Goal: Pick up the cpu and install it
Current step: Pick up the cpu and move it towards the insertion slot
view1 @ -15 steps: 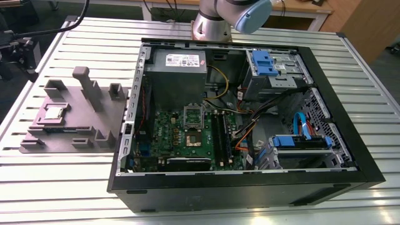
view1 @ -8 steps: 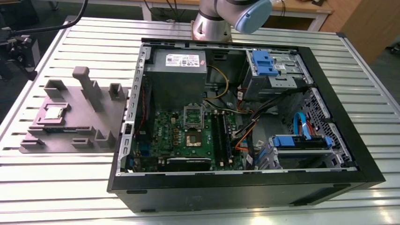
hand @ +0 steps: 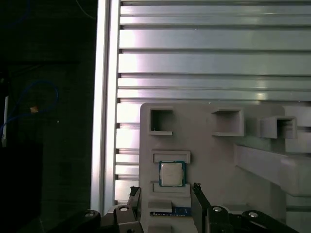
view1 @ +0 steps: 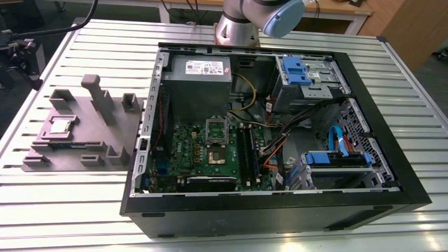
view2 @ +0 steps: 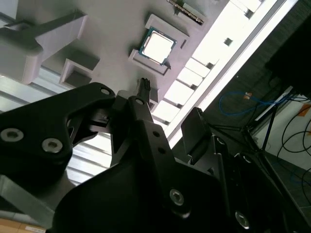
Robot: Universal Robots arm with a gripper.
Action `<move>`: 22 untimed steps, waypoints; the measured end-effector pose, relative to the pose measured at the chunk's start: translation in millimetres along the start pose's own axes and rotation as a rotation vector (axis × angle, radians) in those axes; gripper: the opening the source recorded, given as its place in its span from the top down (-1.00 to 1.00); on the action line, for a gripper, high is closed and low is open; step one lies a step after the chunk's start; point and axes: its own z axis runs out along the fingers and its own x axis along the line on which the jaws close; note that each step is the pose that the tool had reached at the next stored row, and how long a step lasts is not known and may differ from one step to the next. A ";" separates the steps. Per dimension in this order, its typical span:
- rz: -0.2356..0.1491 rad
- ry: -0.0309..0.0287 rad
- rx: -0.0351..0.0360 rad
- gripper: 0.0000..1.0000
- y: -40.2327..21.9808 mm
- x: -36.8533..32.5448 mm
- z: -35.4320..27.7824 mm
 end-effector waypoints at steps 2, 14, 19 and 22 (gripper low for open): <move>0.000 -0.0035 0.0002 -0.06 0.0 0.1 -0.1; -0.001 -0.0222 0.0003 -0.06 0.0 0.4 0.1; -0.001 -0.0221 0.0003 -0.06 0.0 0.4 0.9; -0.001 -0.0223 0.0001 -0.06 -0.1 0.3 2.8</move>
